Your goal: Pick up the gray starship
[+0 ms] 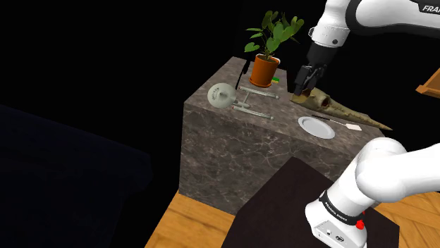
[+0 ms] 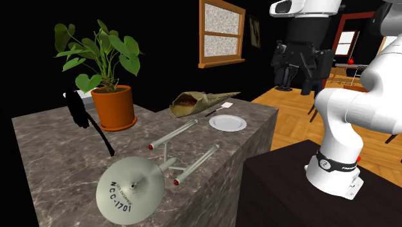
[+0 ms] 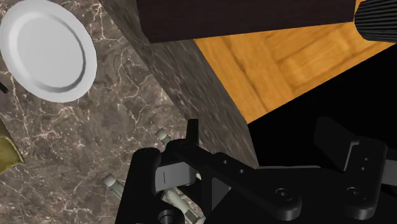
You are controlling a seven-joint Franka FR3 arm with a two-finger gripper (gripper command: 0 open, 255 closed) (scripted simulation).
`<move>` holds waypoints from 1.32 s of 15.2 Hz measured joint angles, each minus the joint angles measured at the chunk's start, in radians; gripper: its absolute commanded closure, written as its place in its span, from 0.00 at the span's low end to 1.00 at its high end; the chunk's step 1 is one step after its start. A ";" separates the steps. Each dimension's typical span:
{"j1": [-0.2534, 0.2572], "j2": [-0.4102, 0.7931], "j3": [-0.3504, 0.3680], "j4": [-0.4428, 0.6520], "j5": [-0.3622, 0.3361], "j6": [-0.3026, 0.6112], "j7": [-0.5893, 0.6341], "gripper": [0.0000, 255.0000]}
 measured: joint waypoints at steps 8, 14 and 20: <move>-0.042 0.190 0.008 -0.007 0.018 0.202 0.139 0.00; -0.079 0.398 0.011 0.054 0.031 0.360 0.272 0.00; -0.115 0.612 -0.004 0.152 0.040 0.488 0.387 0.00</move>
